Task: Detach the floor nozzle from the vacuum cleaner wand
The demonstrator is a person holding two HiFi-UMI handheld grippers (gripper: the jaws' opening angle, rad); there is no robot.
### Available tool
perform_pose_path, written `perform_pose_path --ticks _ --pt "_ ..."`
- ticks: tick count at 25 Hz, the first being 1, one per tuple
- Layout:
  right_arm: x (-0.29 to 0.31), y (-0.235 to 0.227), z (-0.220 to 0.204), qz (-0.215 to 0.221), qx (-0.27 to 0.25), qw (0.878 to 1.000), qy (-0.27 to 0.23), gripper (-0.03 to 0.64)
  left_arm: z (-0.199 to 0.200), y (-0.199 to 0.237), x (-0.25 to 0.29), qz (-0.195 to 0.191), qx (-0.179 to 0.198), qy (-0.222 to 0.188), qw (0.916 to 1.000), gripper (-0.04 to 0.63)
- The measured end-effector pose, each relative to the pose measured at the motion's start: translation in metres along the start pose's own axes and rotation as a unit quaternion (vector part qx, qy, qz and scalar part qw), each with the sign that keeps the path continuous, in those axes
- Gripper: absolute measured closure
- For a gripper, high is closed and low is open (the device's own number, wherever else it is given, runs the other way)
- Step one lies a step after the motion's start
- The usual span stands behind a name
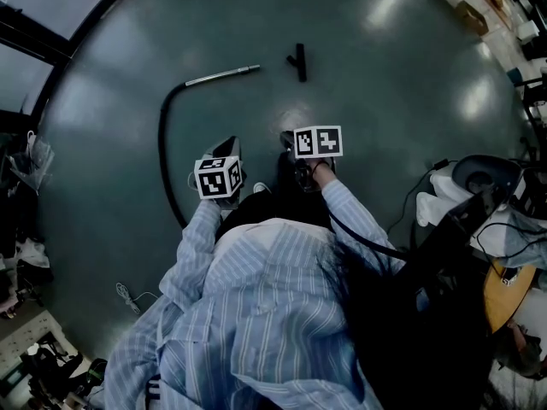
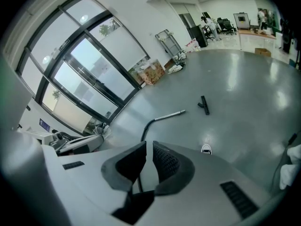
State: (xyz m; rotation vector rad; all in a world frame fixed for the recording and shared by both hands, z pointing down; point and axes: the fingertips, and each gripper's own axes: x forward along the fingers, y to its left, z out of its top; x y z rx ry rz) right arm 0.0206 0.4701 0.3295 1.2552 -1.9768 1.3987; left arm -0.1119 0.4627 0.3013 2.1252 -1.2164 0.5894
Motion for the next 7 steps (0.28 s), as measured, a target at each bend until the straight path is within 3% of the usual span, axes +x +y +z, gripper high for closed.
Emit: perform_pose_path --ticks 7 --pt "0.011 0.010 0.004 -0.003 -0.001 1.000 0.005 0.568 0.002 0.015 0.001 -0.002 0.001 0.005 1.0000 0.589"
